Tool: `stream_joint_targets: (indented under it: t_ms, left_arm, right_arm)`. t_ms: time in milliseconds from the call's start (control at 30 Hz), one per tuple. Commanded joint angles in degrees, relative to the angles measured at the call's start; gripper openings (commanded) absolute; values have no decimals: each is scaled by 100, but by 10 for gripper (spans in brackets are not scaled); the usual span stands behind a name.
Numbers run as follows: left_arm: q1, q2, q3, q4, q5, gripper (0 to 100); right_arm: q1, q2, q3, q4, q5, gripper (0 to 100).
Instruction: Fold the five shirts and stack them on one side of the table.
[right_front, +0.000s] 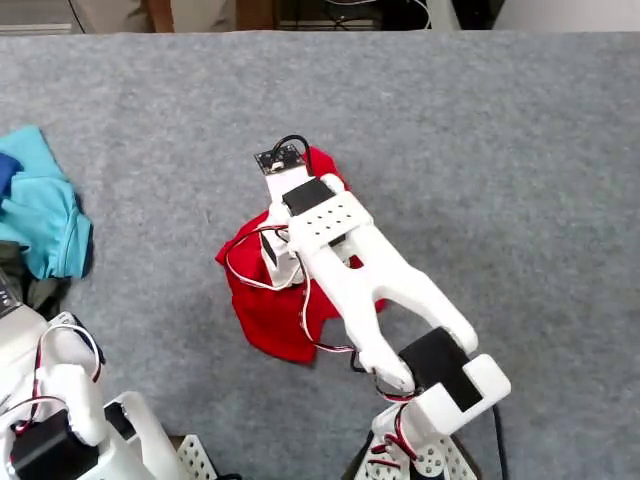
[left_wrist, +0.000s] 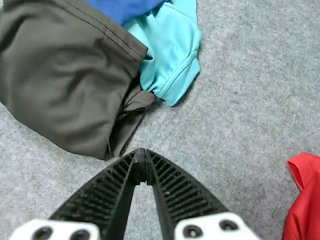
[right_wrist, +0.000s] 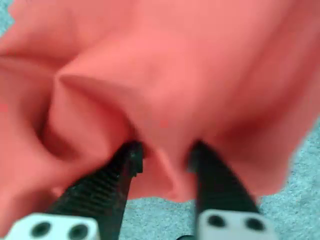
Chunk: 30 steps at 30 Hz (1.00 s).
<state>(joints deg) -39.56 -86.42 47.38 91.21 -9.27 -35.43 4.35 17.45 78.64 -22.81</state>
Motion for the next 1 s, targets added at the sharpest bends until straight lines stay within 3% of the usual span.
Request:
stream_joint_targets:
  t_ms: [0,100,267,333,633,967]
  left_arm:
    - [62,-4,9,-105,35,20]
    - [62,22,9,-105,18,21]
    - [97,40,-88,-105,9,39]
    - [325,40,-237,-105,9,65]
    - [2673,48,-659,-343,193,71]
    - [4360,541,-563,-1020,519,74]
  right_arm:
    - [22,-4,-22,149,9,23]
    - [251,-4,-409,624,0,4]
    - [1024,-4,-1903,2295,0,5]
    - [1455,-57,-2343,2365,88,5]
    - [3213,-760,-2615,2356,1336,6]
    - [5112,-875,-1974,2347,2963,8]
